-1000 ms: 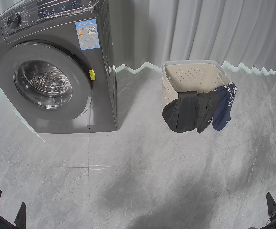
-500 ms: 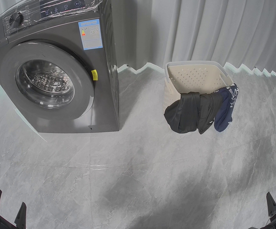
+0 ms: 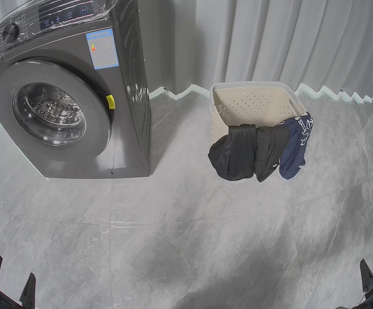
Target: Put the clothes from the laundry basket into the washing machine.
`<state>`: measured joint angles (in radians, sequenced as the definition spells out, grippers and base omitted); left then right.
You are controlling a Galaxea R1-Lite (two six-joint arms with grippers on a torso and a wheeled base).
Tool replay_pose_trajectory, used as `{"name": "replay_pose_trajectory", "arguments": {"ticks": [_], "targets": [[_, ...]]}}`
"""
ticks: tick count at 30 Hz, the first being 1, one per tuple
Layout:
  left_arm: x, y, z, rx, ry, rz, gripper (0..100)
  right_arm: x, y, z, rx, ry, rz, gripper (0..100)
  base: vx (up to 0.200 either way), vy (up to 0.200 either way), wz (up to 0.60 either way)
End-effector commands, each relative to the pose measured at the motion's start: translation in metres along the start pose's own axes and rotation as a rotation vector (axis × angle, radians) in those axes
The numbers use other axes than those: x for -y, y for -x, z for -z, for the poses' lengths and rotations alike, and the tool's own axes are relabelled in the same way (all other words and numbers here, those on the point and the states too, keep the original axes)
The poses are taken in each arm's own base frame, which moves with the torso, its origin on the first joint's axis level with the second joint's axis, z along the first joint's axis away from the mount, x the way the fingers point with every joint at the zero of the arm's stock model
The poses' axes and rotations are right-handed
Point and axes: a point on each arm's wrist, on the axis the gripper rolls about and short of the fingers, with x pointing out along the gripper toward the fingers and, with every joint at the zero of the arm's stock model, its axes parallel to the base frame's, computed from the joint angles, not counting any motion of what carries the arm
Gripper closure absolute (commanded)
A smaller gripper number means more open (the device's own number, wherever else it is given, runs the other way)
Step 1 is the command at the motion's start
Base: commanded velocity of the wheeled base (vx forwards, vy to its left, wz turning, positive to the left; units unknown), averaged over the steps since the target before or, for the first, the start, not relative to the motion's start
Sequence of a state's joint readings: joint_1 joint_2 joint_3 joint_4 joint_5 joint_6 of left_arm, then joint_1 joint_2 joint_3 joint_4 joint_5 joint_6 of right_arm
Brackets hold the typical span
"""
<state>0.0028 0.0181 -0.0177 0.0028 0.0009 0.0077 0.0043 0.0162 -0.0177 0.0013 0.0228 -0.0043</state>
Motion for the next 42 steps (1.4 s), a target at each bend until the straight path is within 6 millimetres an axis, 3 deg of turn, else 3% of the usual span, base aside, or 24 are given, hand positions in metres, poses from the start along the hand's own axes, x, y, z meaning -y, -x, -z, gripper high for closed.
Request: {"name": "replay_pose_trajectory", "arguments": {"ticks": [1, 12, 30, 42], "targets": [[0.0, 0.0002, 0.0049, 0.002, 0.0, -0.001, 0, 0.0, 0.0, 0.0049, 0.0, 0.0, -0.001, 0, 0.0, 0.0, 0.0], [0.0, 0.0002, 0.0049, 0.002, 0.0, -0.001, 0, 0.0, 0.0, 0.0049, 0.0, 0.0, 0.001, 0, 0.0, 0.0, 0.16], [0.0, 0.0002, 0.0048, 0.003, 0.0, -0.001, 0, 0.0, 0.0, 0.0047, 0.001, 0.0, 0.001, 0, 0.0, -0.2, 0.0], [0.0, 0.0002, 0.0049, 0.002, -0.002, -0.001, 0, 0.0, 0.0, 0.0049, 0.0, -0.001, 0.001, 0, 0.0, 0.0, 0.0]]}}
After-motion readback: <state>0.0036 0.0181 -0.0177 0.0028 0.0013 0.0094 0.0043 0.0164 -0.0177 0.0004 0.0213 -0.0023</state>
